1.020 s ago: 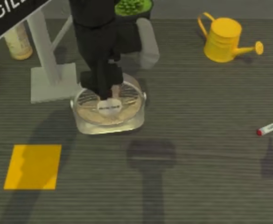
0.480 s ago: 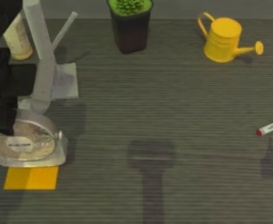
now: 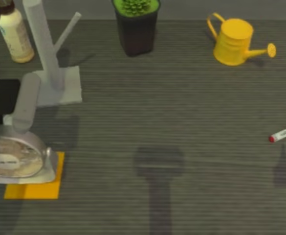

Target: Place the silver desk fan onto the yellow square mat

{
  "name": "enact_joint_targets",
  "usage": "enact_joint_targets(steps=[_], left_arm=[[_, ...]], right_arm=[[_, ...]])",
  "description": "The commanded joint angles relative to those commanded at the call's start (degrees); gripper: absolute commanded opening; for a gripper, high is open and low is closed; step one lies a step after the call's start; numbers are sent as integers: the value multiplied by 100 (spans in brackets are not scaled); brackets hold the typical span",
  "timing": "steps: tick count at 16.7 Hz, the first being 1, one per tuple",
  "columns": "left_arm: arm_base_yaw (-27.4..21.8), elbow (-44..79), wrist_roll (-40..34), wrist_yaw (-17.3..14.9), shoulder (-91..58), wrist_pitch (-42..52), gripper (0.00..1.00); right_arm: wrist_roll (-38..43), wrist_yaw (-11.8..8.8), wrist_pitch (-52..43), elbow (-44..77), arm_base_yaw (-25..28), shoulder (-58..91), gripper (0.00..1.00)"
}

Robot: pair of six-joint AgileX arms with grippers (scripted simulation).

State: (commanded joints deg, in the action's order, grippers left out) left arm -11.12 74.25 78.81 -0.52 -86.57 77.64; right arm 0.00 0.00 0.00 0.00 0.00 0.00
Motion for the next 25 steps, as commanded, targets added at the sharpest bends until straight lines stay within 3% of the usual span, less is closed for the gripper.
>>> enact_joint_targets(steps=[11,24,25], left_arm=[[30,-691,7,-1,-95,-806,0],[30,-691,7,-1,-95,-806,98],[30,-691,7,-1,-95,-806,100]], right_arm=[[0,0,0,0,0,0,100],[0,0,0,0,0,0,100],[0,0,0,0,0,0,100]])
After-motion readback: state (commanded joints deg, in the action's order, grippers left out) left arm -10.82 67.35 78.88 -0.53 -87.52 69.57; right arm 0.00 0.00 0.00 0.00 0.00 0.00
